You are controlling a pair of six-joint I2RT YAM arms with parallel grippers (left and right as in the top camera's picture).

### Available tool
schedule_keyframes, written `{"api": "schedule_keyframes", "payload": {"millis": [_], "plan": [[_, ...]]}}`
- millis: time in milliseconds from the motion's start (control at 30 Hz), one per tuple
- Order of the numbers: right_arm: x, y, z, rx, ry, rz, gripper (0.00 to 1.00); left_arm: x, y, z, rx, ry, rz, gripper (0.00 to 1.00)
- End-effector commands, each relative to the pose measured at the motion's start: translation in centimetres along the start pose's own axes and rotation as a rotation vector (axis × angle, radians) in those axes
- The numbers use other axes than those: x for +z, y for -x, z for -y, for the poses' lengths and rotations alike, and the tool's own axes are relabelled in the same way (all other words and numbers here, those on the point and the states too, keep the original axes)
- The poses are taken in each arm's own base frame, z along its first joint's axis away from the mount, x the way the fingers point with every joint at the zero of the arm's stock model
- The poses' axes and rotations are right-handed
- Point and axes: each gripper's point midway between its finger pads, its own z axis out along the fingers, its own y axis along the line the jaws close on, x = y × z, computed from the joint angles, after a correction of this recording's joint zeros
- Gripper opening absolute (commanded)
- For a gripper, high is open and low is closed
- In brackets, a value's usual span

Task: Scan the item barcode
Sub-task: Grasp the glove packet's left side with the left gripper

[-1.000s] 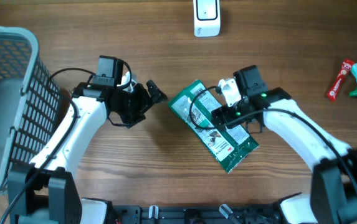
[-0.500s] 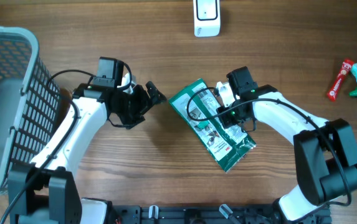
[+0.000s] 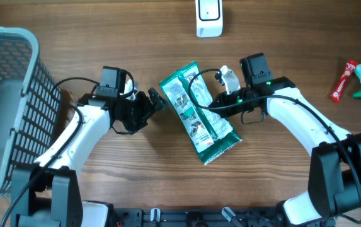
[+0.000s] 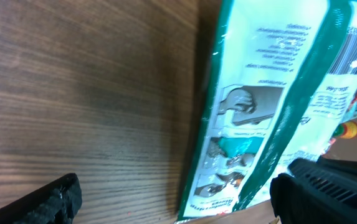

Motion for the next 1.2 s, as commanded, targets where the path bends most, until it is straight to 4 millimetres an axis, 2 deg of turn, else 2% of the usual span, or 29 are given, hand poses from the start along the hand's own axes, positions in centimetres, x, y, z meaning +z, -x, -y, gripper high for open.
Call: {"api": "schedule_keyframes", "payload": {"millis": [0, 167, 300, 400, 433, 467, 500, 533, 567, 600, 633, 667, 700, 767, 800, 833, 1033, 1167], "plan": [[-1.1, 1.5, -3.8, -0.028, 0.2, 0.051, 0.05, 0.3, 0.0, 0.1, -0.001, -0.01, -0.007, 1.0], [-2.1, 2.6, -6.3, -0.041, 0.343, 0.094, 0.05, 0.8, -0.5, 1.4, 0.055, -0.032, -0.007, 1.0], [-2.3, 2.7, -6.9, -0.047, 0.376, 0.099, 0.05, 1.2, -1.1, 3.3, 0.114, -0.095, -0.018, 0.98], [-2.4, 2.8, -6.9, -0.051, 0.376, 0.102, 0.05, 1.0, -1.4, 5.1, 0.147, -0.18, -0.043, 0.83], [-2.4, 2.8, -6.8, -0.048, 0.375, 0.104, 0.05, 1.0, -1.4, 5.2, 0.149, -0.186, -0.043, 0.73], [-2.4, 2.8, -6.7, -0.046, 0.373, 0.105, 0.04, 1.0, -1.4, 5.2, 0.147, -0.185, -0.043, 0.62], [-2.5, 2.9, -6.6, -0.044, 0.372, 0.107, 0.04, 0.9, -1.3, 5.2, 0.146, -0.185, -0.043, 0.45], [-2.6, 2.9, -6.5, -0.042, 0.37, 0.11, 0.04, 0.9, -1.3, 5.2, 0.146, -0.185, -0.043, 0.36], [-2.7, 3.0, -6.3, -0.036, 0.367, 0.114, 0.04, 0.9, -1.3, 5.2, 0.146, -0.185, -0.043, 0.21], [-2.8, 3.0, -6.1, -0.029, 0.365, 0.116, 0.04, 0.9, -1.3, 5.2, 0.145, -0.185, -0.043, 0.11], [-2.9, 3.0, -5.9, -0.022, 0.363, 0.115, 0.05, 0.9, -1.3, 5.2, 0.145, -0.185, -0.043, 0.04], [-3.0, 2.9, -5.7, -0.012, 0.36, 0.114, 0.07, 0.9, -1.4, 5.2, 0.145, -0.185, -0.043, 0.04], [-3.0, 2.8, -5.5, -0.003, 0.358, 0.111, 0.12, 0.9, -1.3, 5.2, 0.146, -0.185, -0.043, 0.04], [-3.2, 2.6, -5.1, 0.016, 0.355, 0.105, 0.37, 0.9, -1.2, 5.1, 0.143, -0.186, -0.04, 0.04], [-3.2, 2.6, -5.1, 0.019, 0.354, 0.103, 0.54, 0.8, -1.0, 5.0, 0.137, -0.187, -0.036, 0.04], [-3.2, 2.5, -5.1, 0.012, 0.354, 0.104, 0.64, 0.6, -0.9, 5.0, 0.134, -0.193, -0.037, 0.04], [-3.2, 2.2, -5.3, -0.103, 0.357, 0.115, 0.86, -0.4, -0.4, 5.3, 0.113, -0.259, -0.06, 0.04], [-3.1, 2.2, -5.3, -0.17, 0.36, 0.126, 0.99, -1.9, -1.0, 7.4, 0.147, -0.416, -0.129, 0.04]]}}
